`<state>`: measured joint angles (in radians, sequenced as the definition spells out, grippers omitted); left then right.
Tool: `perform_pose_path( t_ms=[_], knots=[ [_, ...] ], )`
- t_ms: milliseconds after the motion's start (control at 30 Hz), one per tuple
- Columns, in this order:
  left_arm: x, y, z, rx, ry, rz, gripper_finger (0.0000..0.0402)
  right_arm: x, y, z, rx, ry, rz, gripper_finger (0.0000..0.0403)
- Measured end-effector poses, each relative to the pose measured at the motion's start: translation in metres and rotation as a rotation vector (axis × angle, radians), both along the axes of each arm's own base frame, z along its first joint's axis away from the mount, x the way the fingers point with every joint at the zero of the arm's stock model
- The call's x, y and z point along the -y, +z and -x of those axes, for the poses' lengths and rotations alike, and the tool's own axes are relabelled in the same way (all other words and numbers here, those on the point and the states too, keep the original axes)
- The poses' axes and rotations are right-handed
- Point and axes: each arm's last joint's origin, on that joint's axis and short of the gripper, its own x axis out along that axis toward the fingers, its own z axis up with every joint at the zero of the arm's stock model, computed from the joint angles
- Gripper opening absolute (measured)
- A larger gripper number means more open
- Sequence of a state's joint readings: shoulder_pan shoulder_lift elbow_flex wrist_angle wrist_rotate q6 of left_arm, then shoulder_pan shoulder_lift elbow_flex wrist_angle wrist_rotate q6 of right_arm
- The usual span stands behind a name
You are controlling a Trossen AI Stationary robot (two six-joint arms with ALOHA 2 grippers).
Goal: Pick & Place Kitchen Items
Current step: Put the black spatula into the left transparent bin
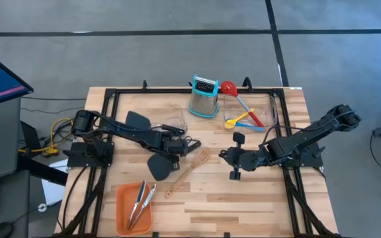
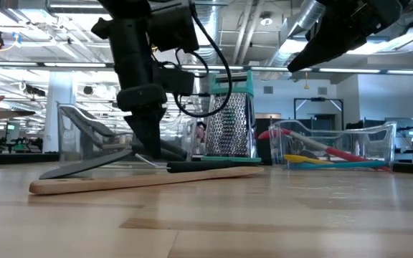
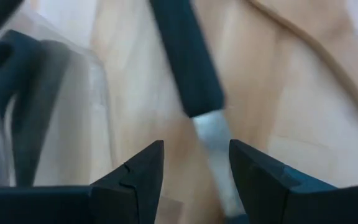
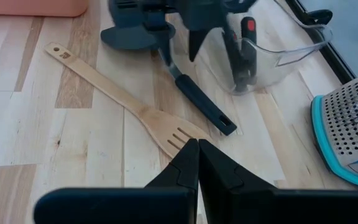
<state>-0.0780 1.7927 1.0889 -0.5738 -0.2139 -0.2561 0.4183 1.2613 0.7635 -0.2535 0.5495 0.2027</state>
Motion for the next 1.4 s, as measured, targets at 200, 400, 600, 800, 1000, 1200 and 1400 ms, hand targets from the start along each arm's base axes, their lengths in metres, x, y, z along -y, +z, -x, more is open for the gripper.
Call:
perform_pose_path(
  t_ms=[200,400,600,800,1000,1200,1400],
  knots=[
    [-0.021,0.000,-0.001,-0.006,0.033,-0.014,0.0172,0.000,0.000,0.000,0.000,0.000,0.000,0.0001],
    [-0.042,0.001,0.000,-0.006,0.079,-0.019,0.0172,0.000,0.000,0.000,0.000,0.000,0.000,0.0001],
    [-0.063,0.001,0.001,0.002,0.124,-0.025,0.0172,0.000,0.000,0.000,0.000,0.000,0.000,0.0001],
    [-0.081,0.002,0.002,0.014,0.148,-0.035,0.0172,0.000,0.000,0.000,0.000,0.000,0.000,0.0001],
    [-0.098,0.002,0.002,0.032,0.159,-0.051,0.0172,0.000,0.000,0.000,0.000,0.000,0.000,0.0001],
    [-0.105,0.010,0.006,0.052,0.181,-0.055,0.0172,0.000,0.000,0.000,-0.001,0.000,0.000,0.0001],
    [-0.101,0.053,0.017,0.187,0.182,-0.070,0.0172,0.000,0.000,0.000,-0.003,0.000,0.001,0.0001]
  ],
)
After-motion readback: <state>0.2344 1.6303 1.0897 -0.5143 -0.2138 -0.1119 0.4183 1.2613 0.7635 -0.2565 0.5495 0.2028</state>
